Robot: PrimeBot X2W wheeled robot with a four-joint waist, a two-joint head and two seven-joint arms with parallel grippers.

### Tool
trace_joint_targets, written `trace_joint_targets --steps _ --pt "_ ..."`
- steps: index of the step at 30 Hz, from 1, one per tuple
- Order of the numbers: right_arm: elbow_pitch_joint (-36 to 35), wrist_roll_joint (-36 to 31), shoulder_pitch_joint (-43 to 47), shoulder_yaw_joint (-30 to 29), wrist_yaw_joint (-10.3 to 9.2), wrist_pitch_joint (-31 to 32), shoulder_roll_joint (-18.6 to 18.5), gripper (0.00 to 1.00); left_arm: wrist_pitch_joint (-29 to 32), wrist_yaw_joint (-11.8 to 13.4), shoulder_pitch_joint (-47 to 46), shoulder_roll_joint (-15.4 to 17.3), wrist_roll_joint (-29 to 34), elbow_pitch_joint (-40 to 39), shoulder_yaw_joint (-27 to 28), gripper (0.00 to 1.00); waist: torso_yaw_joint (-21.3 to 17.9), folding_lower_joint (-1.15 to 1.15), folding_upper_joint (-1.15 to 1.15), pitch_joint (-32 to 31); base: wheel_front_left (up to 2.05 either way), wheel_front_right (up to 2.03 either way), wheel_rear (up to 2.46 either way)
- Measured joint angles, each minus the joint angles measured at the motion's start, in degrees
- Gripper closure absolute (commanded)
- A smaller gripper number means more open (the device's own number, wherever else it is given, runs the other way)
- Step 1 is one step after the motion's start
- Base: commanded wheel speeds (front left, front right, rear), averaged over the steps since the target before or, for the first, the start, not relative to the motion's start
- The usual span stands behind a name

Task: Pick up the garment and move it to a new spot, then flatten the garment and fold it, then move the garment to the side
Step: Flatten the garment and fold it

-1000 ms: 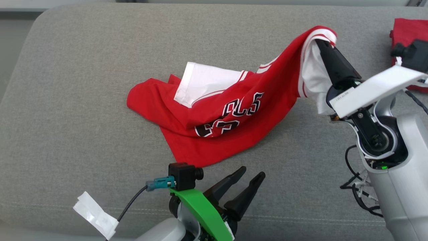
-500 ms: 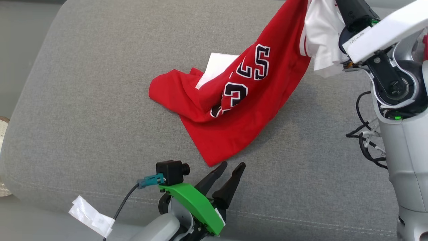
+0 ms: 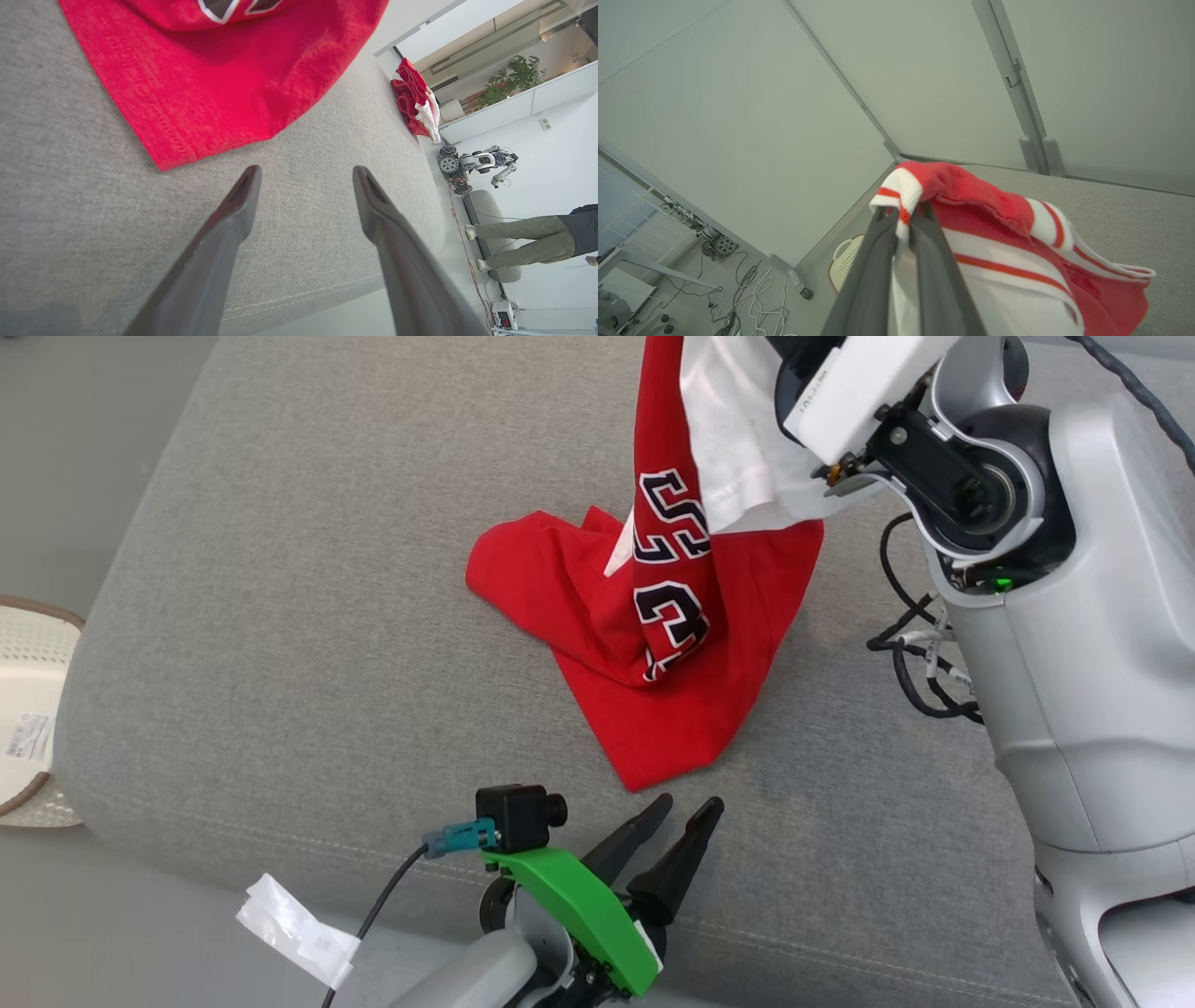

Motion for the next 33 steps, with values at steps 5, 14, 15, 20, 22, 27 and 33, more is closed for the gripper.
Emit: trace_joint_targets --steps 5,14,15,20,22,27,33 --pt "5.3 0.3 -3.0 -4.0 0.00 1.0 0.6 1.00 0.0 -0.4 0.0 -0.1 -1.3 0.8 -1.4 0.00 2.7 0.00 0.00 -0.4 0.00 0.00 0.00" --pt "22.3 -12.1 -11.8 -20.0 -0.36 -10.0 0.2 1.00 -1.0 -0.6 0.0 -0.1 -1.9 0.4 -2.5 0.00 7.7 0.00 0.00 -0.5 0.00 0.00 0.00" --pt "24.0 -13.1 -12.1 -21.7 -0.36 -11.2 0.2 1.00 -1.0 -0.7 0.0 -0.1 -2.2 0.0 -2.5 0.00 8.1 0.00 0.00 -0.4 0.00 0.00 0.00" --pt "30.2 -18.5 -12.2 -25.8 -0.38 -14.5 -0.3 1.00 -1.5 -0.8 0.0 -0.1 -3.6 -1.8 -2.3 0.00 9.3 0.00 0.00 0.3 0.00 0.00 0.00" --pt "32.3 -19.6 -12.1 -26.5 -0.38 -15.1 -0.2 1.00 -1.5 -0.8 -0.1 -0.1 -4.3 -2.0 -1.9 0.00 9.5 0.00 0.00 0.8 0.00 0.00 0.00" --pt "34.9 -20.1 -11.9 -24.6 -0.38 -15.4 -0.2 1.00 -1.7 -0.9 -1.1 -0.1 -4.4 -2.7 -2.2 0.00 9.7 0.00 0.00 1.3 0.00 0.00 0.00" --pt "36.0 -19.2 -11.9 -23.6 -0.37 -15.9 0.0 1.00 -2.0 -0.9 -3.3 -0.1 -5.9 -7.2 -4.7 0.00 8.8 0.00 0.00 1.2 0.00 0.00 0.00"
